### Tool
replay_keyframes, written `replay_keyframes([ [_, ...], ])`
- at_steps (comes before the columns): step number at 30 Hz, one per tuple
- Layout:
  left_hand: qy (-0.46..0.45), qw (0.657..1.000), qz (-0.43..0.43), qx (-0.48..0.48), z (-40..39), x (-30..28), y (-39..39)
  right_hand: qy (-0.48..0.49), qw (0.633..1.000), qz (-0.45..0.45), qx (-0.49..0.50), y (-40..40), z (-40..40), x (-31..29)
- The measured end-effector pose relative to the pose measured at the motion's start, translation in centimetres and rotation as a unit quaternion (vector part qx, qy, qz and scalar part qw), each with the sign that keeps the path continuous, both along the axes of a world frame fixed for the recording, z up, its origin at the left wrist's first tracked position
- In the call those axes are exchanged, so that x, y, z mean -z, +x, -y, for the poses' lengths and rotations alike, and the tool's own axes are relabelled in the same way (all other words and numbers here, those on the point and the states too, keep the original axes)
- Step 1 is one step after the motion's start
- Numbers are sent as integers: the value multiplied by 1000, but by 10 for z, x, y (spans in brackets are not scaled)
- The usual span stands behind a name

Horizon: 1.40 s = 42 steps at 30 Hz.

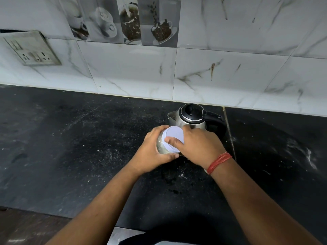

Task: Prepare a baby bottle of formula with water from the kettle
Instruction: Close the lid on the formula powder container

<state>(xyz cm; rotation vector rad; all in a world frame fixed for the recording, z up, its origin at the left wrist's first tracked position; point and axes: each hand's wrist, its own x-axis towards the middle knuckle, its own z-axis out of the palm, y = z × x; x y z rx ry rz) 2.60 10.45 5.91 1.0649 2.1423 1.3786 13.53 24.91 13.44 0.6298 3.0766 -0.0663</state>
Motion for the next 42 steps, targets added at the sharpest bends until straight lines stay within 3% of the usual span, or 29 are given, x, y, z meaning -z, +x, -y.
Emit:
replay_keyframes([
  [3, 3, 1000, 27, -4, 2, 0, -5, -23, 999, -24, -31, 3, -15, -10],
  [6, 0, 999, 32, -1, 1, -4, -7, -124, 979, -25, -160, 4, -28, -16],
  [8, 0, 999, 36, 5, 0, -6, -6, -137, 968, -12, -211, 3, -34, -14],
  [11, -2, 1000, 27, 11, -2, -10, -3, -137, 973, -32, -181, 3, -32, -12],
  [15, -15, 999, -5, 33, -7, -19, 4, -44, 992, -47, -111, 2, -13, -8],
  [17, -19, 999, -9, 38, -7, -20, 7, -45, 993, -45, -102, 3, -8, -4],
  [23, -4, 992, 107, 62, 5, -25, 5, -75, 981, 7, -176, 6, -22, -15],
  [27, -13, 988, 120, 96, 5, -37, 9, -32, 981, -32, -188, 5, -23, -23],
  [32, 28, 995, 90, 27, -8, -41, 20, 44, 974, -145, -168, 1, -20, -19],
  [42, 75, 994, 71, -36, -17, -35, 29, 30, 983, -175, -36, -4, -4, -9],
])
